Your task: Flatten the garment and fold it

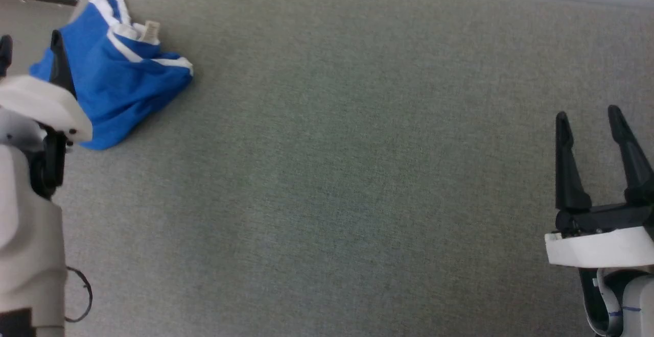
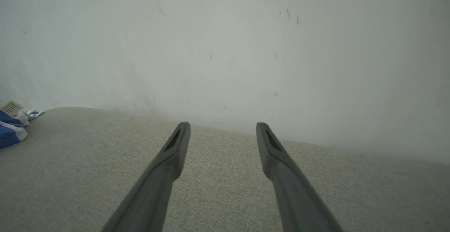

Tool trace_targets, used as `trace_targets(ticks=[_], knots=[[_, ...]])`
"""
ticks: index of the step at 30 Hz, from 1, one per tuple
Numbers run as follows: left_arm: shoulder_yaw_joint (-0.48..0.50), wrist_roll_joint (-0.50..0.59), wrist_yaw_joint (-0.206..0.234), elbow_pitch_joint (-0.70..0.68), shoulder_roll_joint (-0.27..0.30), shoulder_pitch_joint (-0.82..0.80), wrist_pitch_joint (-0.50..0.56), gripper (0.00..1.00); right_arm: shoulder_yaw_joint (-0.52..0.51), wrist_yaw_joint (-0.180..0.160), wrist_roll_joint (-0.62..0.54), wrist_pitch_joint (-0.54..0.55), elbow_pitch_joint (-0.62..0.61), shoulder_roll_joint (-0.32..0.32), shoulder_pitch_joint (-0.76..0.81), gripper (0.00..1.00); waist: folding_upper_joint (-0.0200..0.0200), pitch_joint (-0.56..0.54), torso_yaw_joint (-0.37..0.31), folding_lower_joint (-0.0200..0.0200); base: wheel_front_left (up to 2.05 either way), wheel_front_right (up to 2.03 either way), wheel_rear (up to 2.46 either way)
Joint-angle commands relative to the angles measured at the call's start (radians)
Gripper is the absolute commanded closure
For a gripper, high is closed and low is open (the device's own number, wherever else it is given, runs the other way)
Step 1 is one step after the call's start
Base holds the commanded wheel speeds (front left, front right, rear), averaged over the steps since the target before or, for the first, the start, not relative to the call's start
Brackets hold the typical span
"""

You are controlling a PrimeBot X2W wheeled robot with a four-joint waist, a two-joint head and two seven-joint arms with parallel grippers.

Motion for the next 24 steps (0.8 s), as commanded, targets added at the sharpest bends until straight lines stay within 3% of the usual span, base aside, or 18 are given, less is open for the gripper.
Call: trace_targets(ticks=[1,8,15,20,21,22,24], knots=[[-0.008,-0.006,-0.013,0.034,0.017,-0.043,0.030,0.00,-0.005,-0.002,-0.005,-0.010,-0.013,-0.004,-0.018,0.00,0.0000,0.076,-0.035,-0.0002,0.00,0.00,0.00],[-0.017,-0.082,-0.066,0.212,0.078,-0.199,0.284,0.00,-0.021,-0.002,0.001,-0.025,-0.050,-0.013,-0.057,0.00,0.0000,0.158,-0.077,-0.0002,0.00,0.00,0.00],[-0.076,-0.154,-0.088,0.339,0.094,-0.284,0.541,0.00,-0.024,-0.002,0.005,-0.039,-0.067,-0.017,-0.071,0.00,0.0000,0.217,-0.082,-0.0002,0.00,0.00,0.00],[-0.155,-0.212,-0.094,0.371,0.115,-0.297,0.622,0.00,-0.019,-0.002,0.006,-0.050,-0.067,-0.016,-0.084,0.00,0.0000,0.240,-0.079,-0.0002,0.00,0.00,0.00],[-0.163,-0.227,-0.096,0.381,0.121,-0.301,0.631,0.35,-0.015,-0.002,0.007,-0.052,-0.064,-0.016,-0.087,0.00,0.0000,0.238,-0.079,-0.0002,0.00,0.00,0.00],[-0.174,-0.240,-0.097,0.385,0.129,-0.307,0.632,1.00,-0.012,-0.002,0.007,-0.054,-0.064,-0.015,-0.088,0.00,0.0000,0.235,-0.081,-0.0002,0.00,0.00,0.00],[-0.193,-0.255,-0.099,0.391,0.158,-0.323,0.614,1.00,-0.011,-0.002,0.010,-0.058,-0.062,-0.014,-0.092,0.00,0.0000,0.218,-0.083,-0.0002,0.00,0.00,0.00]])
